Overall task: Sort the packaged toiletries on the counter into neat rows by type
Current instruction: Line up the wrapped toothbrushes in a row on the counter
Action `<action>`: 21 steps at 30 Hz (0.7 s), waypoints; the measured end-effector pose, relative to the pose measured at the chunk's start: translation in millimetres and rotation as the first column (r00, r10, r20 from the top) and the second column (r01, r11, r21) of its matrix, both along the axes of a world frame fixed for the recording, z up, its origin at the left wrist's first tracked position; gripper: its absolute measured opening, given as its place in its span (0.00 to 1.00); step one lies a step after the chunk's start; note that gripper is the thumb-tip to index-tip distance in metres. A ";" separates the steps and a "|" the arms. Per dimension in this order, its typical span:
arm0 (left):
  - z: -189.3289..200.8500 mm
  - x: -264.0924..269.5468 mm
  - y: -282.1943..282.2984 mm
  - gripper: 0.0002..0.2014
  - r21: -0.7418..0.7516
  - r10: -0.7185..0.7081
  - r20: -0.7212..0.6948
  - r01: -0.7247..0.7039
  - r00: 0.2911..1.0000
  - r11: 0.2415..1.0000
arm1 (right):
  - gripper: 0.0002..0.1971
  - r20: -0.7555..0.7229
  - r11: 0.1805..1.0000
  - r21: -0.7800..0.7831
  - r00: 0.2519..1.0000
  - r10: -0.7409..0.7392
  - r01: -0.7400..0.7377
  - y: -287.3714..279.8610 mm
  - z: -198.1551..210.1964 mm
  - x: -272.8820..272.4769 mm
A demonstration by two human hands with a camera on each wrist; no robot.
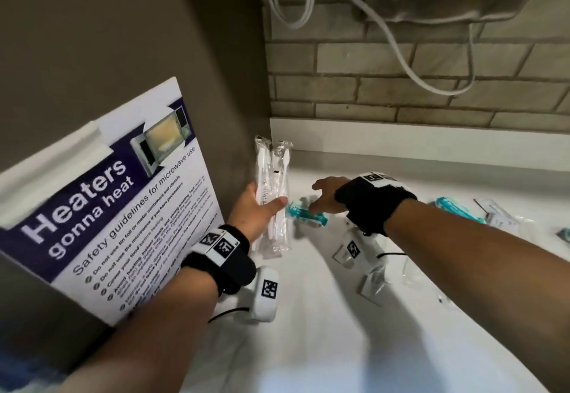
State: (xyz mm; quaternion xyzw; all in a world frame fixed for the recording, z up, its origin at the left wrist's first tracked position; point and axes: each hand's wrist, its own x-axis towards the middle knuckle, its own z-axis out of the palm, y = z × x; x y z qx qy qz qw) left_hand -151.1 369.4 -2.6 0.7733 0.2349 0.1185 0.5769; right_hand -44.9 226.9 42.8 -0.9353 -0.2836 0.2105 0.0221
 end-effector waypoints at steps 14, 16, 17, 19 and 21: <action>-17.0 24.4 -6.8 0.20 -0.001 -0.095 -0.082 0.096 0.992 0.995 | 0.28 -0.095 0.994 -0.094 0.994 0.052 -0.061 -22.8 -48.6 13.4; -16.6 27.6 -14.0 0.19 0.007 -0.118 -0.083 0.119 0.990 0.993 | 0.25 -0.113 0.994 -0.041 0.989 0.099 -0.105 -41.7 -44.6 7.2; -16.5 29.1 -17.1 0.19 0.005 -0.131 -0.083 0.132 0.988 0.991 | 0.24 -0.120 0.993 -0.019 0.986 0.116 -0.119 -51.1 -43.3 5.0; -13.8 30.9 -24.9 0.18 -0.019 -0.170 -0.078 0.169 0.982 0.985 | 0.21 -0.146 0.994 0.003 0.983 0.112 -0.113 -70.0 -41.0 -0.2; -9.9 31.9 -32.8 0.18 -0.032 -0.208 -0.073 0.206 0.975 0.978 | 0.14 -0.151 0.995 0.002 0.984 0.094 -0.095 -87.1 -41.9 -3.5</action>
